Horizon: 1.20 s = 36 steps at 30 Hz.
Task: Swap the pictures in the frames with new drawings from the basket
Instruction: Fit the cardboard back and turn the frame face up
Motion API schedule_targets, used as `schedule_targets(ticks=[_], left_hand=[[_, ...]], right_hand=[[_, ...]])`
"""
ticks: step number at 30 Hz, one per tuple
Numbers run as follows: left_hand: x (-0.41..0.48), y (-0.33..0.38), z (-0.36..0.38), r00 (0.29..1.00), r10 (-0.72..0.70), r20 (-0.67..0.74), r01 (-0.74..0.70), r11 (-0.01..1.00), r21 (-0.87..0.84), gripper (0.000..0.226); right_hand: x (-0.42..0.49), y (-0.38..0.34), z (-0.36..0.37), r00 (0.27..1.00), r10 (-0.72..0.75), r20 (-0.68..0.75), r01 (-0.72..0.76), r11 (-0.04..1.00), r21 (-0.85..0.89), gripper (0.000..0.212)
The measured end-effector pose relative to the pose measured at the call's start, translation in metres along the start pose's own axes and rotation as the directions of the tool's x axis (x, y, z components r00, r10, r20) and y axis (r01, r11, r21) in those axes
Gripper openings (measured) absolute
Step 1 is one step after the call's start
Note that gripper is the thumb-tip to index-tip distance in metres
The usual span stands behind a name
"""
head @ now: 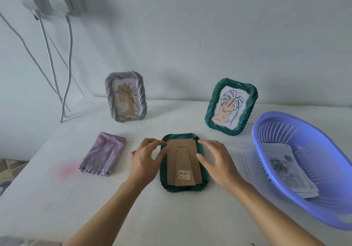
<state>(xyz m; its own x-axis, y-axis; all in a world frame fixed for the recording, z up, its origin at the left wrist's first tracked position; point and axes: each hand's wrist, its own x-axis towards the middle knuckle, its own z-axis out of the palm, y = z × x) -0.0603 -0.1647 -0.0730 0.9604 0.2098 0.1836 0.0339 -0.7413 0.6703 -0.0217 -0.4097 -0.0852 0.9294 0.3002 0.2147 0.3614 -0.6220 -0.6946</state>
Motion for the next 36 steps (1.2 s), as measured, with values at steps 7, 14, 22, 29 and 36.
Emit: schedule_targets(ticks=[7,14,22,29,36], left_hand=[[-0.081,-0.014,-0.008,0.996,0.084,-0.004,-0.084,0.993,0.085,0.029],[-0.102,-0.003,-0.004,0.993,0.026,-0.119,-0.028,1.0,-0.01,0.022],[-0.113,0.007,0.004,0.98,-0.06,-0.188,0.036,0.991,-0.127,0.02],[-0.114,0.01,0.005,0.977,-0.028,-0.214,0.018,0.999,-0.051,0.023],[-0.111,0.015,0.006,0.987,-0.028,-0.157,0.03,1.0,0.008,0.018]], right_hand=[[-0.063,0.005,0.001,0.997,-0.049,-0.064,0.051,0.998,0.03,0.029],[-0.069,0.001,-0.001,0.993,-0.041,-0.11,0.051,0.995,0.089,0.031],[-0.081,0.002,0.004,0.987,-0.016,-0.159,0.028,0.997,0.075,0.04],[-0.082,-0.002,0.006,0.979,0.037,-0.2,-0.02,0.996,0.088,0.038],[-0.081,-0.006,0.011,0.961,0.144,-0.234,-0.109,0.982,0.156,0.027]])
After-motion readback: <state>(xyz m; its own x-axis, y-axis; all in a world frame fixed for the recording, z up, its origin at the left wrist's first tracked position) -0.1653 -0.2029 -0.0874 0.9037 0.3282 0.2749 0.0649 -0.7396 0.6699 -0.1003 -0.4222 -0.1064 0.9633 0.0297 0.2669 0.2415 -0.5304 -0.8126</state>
